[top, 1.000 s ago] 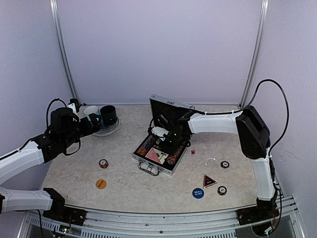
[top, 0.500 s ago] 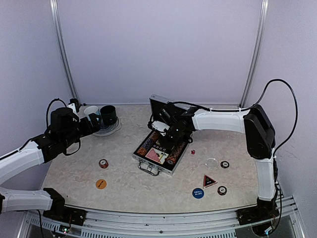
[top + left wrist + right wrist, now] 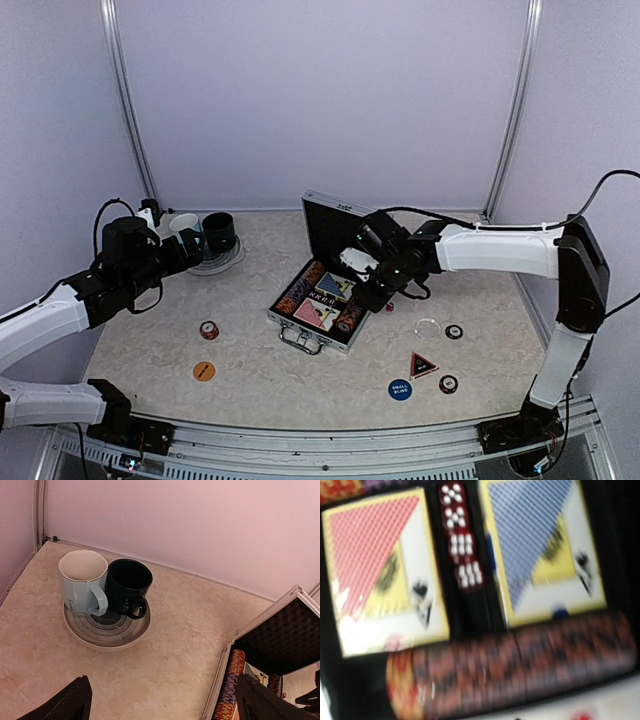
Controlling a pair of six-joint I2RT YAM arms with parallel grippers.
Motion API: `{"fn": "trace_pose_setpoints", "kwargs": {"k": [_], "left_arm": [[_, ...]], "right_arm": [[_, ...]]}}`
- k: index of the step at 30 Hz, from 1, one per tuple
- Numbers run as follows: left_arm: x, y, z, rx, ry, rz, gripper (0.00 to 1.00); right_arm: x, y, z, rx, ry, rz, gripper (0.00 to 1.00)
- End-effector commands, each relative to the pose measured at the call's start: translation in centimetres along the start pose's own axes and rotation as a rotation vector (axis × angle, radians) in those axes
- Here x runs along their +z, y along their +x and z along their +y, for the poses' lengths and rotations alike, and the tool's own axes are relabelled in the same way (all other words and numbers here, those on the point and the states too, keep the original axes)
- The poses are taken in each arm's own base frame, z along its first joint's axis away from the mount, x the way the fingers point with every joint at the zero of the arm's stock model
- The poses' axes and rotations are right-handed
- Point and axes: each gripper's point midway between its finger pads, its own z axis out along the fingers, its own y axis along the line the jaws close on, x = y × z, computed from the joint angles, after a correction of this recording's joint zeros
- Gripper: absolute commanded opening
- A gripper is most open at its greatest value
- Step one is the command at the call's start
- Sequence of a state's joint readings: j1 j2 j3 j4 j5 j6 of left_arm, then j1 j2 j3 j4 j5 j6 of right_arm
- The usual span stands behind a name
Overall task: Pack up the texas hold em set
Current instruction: Pick up the dice from the center of the board.
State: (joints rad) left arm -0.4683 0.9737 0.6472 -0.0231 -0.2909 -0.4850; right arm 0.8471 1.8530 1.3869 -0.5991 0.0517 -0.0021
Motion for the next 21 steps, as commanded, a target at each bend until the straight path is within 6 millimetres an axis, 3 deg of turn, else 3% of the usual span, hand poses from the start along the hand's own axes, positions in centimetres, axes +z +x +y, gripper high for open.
{"fn": "trace_pose_setpoints", "kwargs": {"k": [1, 6, 14, 21], "left_arm": [[0.0, -0.9, -0.7, 0.002, 0.021, -0.02, 0.99], [0.0, -0.7, -0.7, 0.002, 0.024, -0.015, 0.99], [0.2, -0.7, -1.3, -0.01, 0.049, -0.017, 0.99], [0.2, -0.9, -1.0, -0.004, 0.033, -0.025, 0.99]], "right_arm": [[-2.1, 4.5, -0.7, 0.128, 0.027, 0.048, 0.3], [-1.6, 9.1, -1.9, 0.212, 0.049, 0.087, 0.32], [0.1, 8.2, -5.9, 0.221, 0.108, -0.06, 0.39], [2.6, 7.7, -7.0, 0.117, 0.111, -0.069, 0.47]]}}
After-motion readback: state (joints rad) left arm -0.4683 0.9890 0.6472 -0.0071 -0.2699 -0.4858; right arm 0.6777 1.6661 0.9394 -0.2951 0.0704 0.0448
